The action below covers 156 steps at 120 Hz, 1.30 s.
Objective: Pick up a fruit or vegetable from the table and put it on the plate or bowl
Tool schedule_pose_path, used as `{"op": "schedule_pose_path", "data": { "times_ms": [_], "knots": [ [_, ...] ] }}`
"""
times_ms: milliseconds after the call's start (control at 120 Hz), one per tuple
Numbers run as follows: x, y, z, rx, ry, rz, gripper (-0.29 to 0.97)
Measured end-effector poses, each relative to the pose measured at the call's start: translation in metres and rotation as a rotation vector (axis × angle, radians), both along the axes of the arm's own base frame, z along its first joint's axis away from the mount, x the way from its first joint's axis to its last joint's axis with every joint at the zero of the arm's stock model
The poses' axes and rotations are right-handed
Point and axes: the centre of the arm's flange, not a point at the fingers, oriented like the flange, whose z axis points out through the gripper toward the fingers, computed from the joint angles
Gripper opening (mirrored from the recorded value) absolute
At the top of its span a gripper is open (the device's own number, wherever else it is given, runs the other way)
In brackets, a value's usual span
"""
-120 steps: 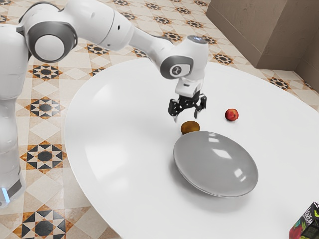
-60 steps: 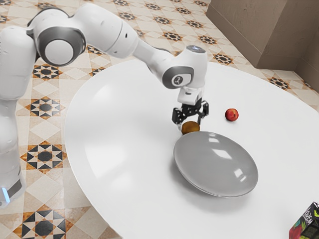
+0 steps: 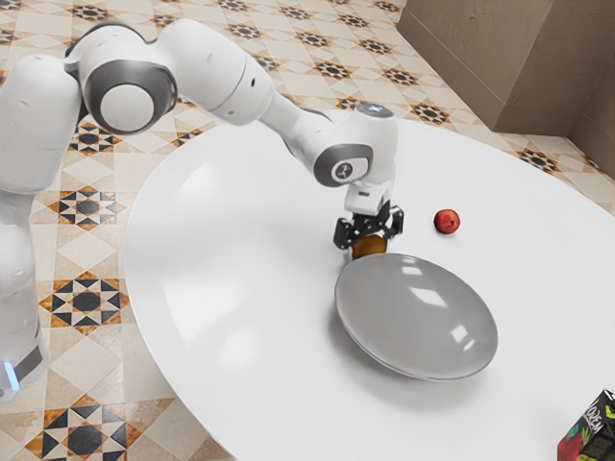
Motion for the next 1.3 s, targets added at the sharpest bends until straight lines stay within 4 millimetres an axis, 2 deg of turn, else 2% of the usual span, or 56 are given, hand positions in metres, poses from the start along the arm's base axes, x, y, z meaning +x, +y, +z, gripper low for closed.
{"op": "schedule_pose_path", "data": {
  "times_ms": [67,142,208,275,408,483,567,658,733,783,942,1000,1092,1150,1217,1300],
  "knots": [
    [0.001,-0.001,0.005,0.003,-0.014,0.001,0.41],
    [0.001,-0.001,0.007,0.003,-0.021,0.006,0.49],
    [0.0,-0.001,0.015,0.003,-0.031,0.012,0.48],
    [-0.004,-0.002,0.039,0.005,-0.056,0.017,0.46],
    [-0.023,-0.013,0.11,0.012,-0.114,0.013,0.46],
    [-0.036,-0.037,0.144,0.01,-0.133,-0.018,0.47],
    [-0.048,-0.086,0.163,0.001,-0.132,-0.083,0.48],
    [-0.059,-0.138,0.168,-0.008,-0.116,-0.153,0.47],
    [-0.064,-0.16,0.168,-0.01,-0.103,-0.177,0.47],
    [-0.065,-0.162,0.167,-0.012,-0.097,-0.172,0.48],
    [-0.063,-0.151,0.164,0.012,-0.083,-0.138,0.52],
    [-0.065,-0.162,0.163,0.041,-0.079,-0.157,0.59],
    [-0.07,-0.188,0.162,0.067,-0.076,-0.194,0.62],
    [-0.072,-0.195,0.162,0.074,-0.075,-0.199,0.64],
    [-0.071,-0.191,0.162,0.079,-0.072,-0.183,0.65],
    [-0.067,-0.176,0.161,0.082,-0.067,-0.147,0.66]
  ]
}}
